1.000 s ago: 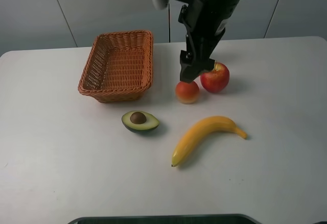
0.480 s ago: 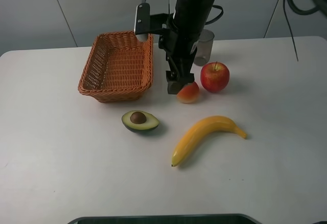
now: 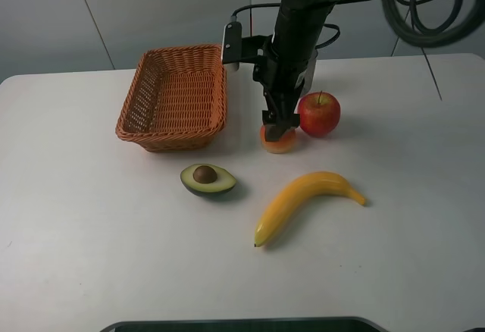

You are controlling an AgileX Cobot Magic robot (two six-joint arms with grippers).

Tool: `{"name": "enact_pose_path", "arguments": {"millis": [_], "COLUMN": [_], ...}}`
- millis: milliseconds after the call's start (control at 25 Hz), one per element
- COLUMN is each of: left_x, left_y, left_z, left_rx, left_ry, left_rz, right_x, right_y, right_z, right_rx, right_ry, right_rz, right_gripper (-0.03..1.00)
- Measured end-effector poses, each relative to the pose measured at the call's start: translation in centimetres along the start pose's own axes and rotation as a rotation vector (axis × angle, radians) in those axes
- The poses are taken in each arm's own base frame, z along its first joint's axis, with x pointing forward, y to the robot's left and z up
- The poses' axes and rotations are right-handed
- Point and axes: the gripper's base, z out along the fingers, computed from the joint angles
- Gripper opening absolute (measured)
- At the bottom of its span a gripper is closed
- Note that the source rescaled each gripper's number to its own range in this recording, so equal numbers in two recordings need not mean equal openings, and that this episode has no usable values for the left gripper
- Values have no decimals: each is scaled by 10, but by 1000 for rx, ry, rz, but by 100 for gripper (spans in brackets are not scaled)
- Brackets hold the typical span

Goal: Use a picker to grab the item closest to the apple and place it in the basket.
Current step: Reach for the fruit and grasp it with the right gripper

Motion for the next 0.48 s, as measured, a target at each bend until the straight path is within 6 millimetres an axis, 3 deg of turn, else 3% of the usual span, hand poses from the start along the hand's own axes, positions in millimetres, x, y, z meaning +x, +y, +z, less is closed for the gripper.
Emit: {"name": "enact_pose_path", "arguments": {"millis": [480], "left_x": [0], "left_y": [0], "left_z": [0], "left_rx": [0], "left_ry": [0], "left_rz": [0], "right_x": [11], "right_y": [-9], "right_z": [24], "right_rx": [-8], "right_ry": [11], "right_rz": [51], "right_gripper": [100]}}
